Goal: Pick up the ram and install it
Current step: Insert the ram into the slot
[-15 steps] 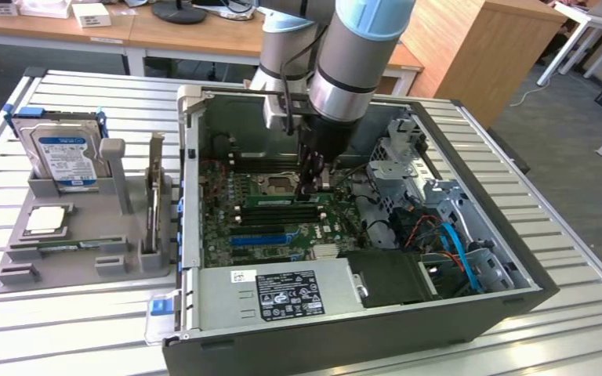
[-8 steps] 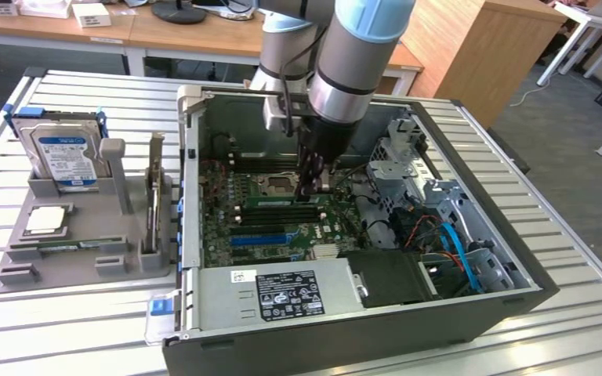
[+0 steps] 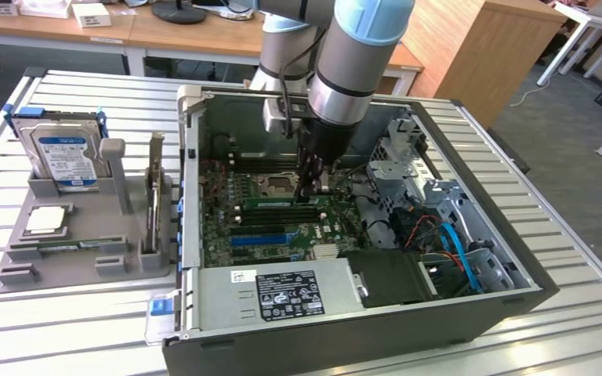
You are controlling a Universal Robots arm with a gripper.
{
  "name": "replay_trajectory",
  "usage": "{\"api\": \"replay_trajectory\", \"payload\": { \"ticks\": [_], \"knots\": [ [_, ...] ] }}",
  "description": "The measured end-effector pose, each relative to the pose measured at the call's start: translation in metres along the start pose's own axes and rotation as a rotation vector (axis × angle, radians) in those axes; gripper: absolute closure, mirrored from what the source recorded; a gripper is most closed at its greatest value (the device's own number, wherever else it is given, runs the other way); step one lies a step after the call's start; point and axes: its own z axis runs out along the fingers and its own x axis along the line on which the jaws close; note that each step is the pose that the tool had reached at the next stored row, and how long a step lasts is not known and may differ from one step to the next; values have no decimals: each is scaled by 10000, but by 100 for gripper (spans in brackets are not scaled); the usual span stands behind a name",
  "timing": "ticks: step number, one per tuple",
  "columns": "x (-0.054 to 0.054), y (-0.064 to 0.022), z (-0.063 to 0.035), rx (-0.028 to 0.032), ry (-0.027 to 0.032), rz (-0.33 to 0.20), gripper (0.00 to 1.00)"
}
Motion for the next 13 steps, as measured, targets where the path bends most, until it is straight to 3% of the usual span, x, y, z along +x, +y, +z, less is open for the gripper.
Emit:
{"api": "replay_trajectory", "payload": {
  "ticks": [13],
  "knots": [
    [35,-2,23,0,3,-1,88]
  ]
}}
